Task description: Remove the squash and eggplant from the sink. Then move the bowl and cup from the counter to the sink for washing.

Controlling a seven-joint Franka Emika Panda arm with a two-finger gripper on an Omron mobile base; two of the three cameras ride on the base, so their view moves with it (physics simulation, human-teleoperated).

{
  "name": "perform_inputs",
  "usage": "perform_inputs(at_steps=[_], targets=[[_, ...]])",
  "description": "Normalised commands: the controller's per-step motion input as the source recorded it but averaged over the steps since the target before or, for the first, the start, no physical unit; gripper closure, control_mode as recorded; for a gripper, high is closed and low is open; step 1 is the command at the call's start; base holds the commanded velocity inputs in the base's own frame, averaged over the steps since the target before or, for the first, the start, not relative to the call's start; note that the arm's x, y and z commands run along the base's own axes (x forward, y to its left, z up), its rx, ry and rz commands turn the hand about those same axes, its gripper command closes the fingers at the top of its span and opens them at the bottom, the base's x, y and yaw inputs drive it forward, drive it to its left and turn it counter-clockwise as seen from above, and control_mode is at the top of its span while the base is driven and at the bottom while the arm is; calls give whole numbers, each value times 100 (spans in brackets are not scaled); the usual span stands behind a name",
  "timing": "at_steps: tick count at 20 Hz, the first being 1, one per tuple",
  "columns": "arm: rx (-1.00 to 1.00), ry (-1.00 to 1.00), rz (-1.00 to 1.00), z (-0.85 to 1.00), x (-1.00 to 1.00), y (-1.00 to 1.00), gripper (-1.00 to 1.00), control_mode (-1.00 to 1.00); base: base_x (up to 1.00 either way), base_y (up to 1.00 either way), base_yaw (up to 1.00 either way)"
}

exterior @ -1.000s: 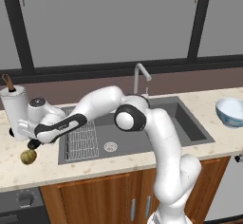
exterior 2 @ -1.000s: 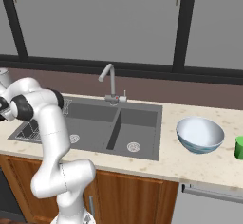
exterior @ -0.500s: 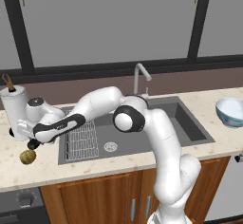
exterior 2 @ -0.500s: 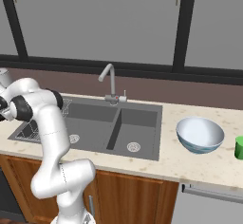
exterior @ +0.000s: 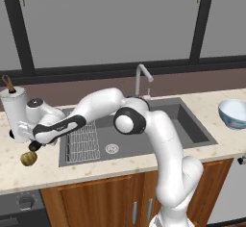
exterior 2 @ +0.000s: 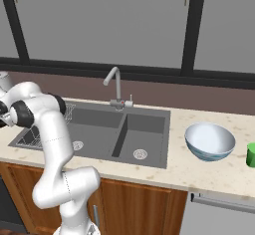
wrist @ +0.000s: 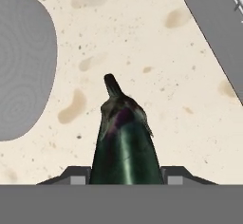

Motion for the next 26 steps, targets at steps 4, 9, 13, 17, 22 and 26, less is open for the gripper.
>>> perform_inputs(at_steps=[4, 9, 13, 17, 22, 26], targets=[[-3, 2, -3, -5, 0, -1, 100, -100, 0, 0, 0], [-8, 6, -7, -8, 0, -5, 100, -100, 0, 0, 0], [-4, 2, -6, -10, 0, 0, 100, -100, 0, 0, 0], [0, 0, -4, -12, 0, 6, 100, -100, 0, 0, 0], [0, 1, -2, -14, 2, 5, 100, -100, 0, 0, 0], [-1, 4, -3, -17, 0, 1, 100, -100, 0, 0, 0]])
